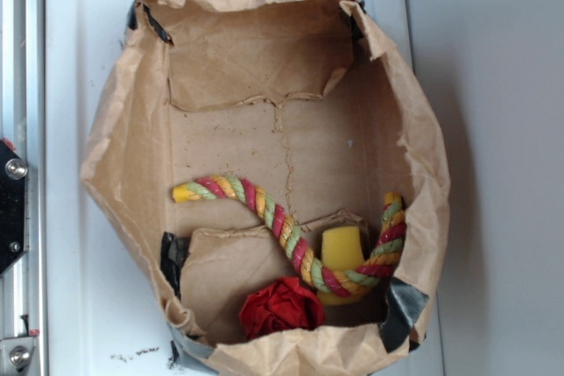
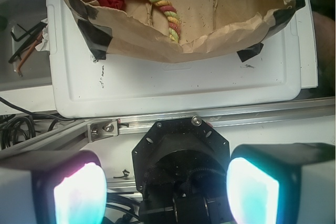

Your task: Grab the multicolored rope.

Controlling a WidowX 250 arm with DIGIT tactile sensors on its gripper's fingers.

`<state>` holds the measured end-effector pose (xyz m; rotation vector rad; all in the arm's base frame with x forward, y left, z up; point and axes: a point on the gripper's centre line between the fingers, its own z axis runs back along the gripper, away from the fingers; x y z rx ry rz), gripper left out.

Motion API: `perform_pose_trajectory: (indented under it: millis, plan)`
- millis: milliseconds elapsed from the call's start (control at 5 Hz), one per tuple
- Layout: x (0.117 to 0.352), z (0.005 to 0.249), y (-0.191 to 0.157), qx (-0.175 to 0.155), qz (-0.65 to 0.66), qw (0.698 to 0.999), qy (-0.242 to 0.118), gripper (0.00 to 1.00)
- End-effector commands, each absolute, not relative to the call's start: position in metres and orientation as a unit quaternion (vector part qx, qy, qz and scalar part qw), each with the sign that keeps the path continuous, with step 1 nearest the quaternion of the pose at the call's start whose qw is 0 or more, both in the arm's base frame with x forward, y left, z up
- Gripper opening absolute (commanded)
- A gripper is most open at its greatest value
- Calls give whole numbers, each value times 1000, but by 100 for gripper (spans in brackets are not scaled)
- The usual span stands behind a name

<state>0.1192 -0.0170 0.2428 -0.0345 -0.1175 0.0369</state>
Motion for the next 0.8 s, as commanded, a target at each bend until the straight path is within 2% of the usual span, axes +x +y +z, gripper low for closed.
perform_pose_trajectory:
  millis: [0, 200, 600]
  plan:
    - [119, 243, -17, -17, 18, 998, -59, 100]
    - [159, 241, -3, -17, 32, 997, -65, 100]
    - [221, 215, 21, -6, -43, 996, -72, 100]
